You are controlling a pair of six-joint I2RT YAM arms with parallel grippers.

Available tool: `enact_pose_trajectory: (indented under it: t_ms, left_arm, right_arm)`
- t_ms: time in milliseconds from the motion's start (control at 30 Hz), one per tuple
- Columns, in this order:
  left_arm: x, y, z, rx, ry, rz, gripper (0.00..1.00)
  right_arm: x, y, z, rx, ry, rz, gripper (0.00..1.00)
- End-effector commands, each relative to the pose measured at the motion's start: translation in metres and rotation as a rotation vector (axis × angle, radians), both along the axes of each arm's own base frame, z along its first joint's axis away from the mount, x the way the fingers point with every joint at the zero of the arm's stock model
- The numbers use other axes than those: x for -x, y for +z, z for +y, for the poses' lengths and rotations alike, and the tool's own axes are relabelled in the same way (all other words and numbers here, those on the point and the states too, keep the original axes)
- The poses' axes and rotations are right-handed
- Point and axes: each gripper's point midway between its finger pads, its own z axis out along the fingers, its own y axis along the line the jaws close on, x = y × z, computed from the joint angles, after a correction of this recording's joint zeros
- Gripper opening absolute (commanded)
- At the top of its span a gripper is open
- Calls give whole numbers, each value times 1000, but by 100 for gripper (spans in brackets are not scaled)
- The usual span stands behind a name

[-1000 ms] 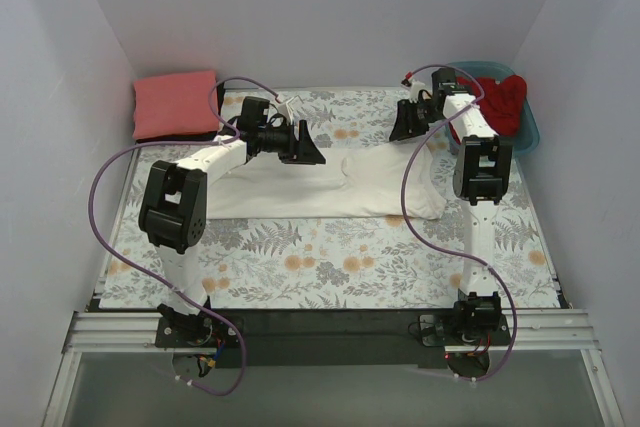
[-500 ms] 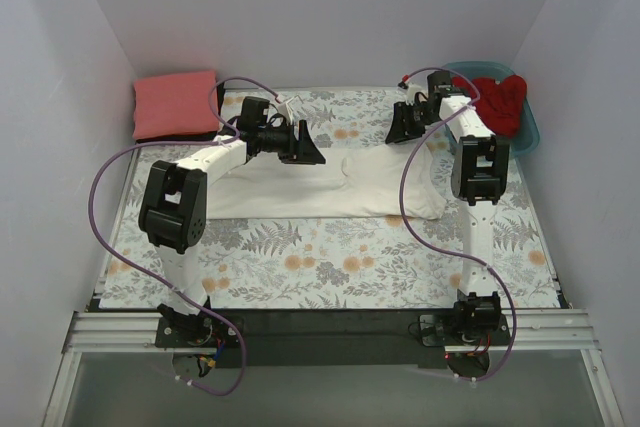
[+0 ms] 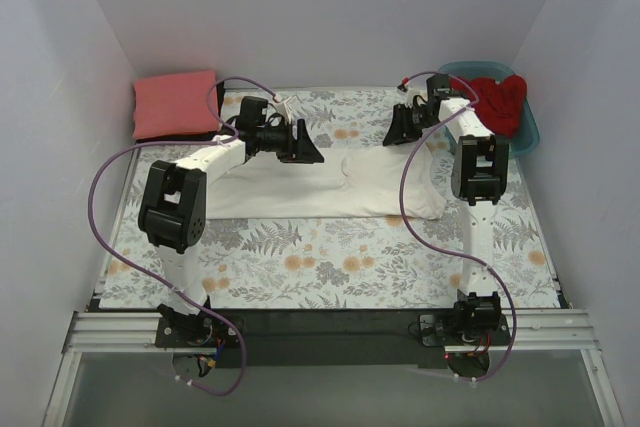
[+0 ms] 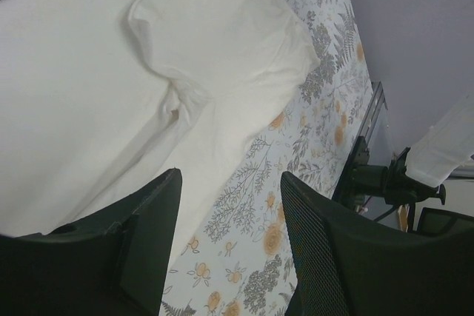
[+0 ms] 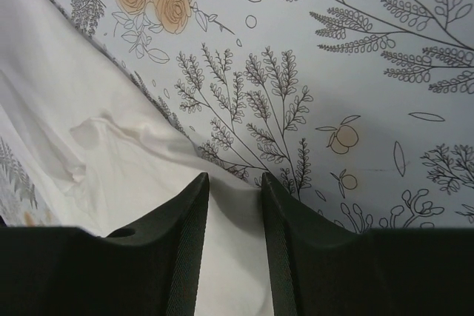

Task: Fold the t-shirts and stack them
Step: Fold the tshirt

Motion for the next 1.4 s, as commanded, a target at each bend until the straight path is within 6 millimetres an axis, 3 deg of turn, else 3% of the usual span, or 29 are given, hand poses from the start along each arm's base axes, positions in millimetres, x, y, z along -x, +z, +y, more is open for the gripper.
enact_pose_trajectory:
  t_ms: [0,400,500,667,900,1367]
  left_arm:
    - [-3,23,3,17,12,-54,55]
    - [0,19,5,14,14,-42,55]
    - [0,20,6,15,12,-44,55]
    - [1,22,6,17,12,-50,55]
    - [2,23,7,19,10,-55,55]
    - [7,22,10,10,7,-69,55]
  right_arm:
    - [5,16,10,-50,19,1,40]
    - [1,48,12,-59,35,-77,37]
    - [4,55,12,-60,40,-90,29]
    - [8,68,9,-45,50,-125,29]
    - [16,75,9,-47,58,-127,14]
    - [84,70,18,-104,154,-34,7]
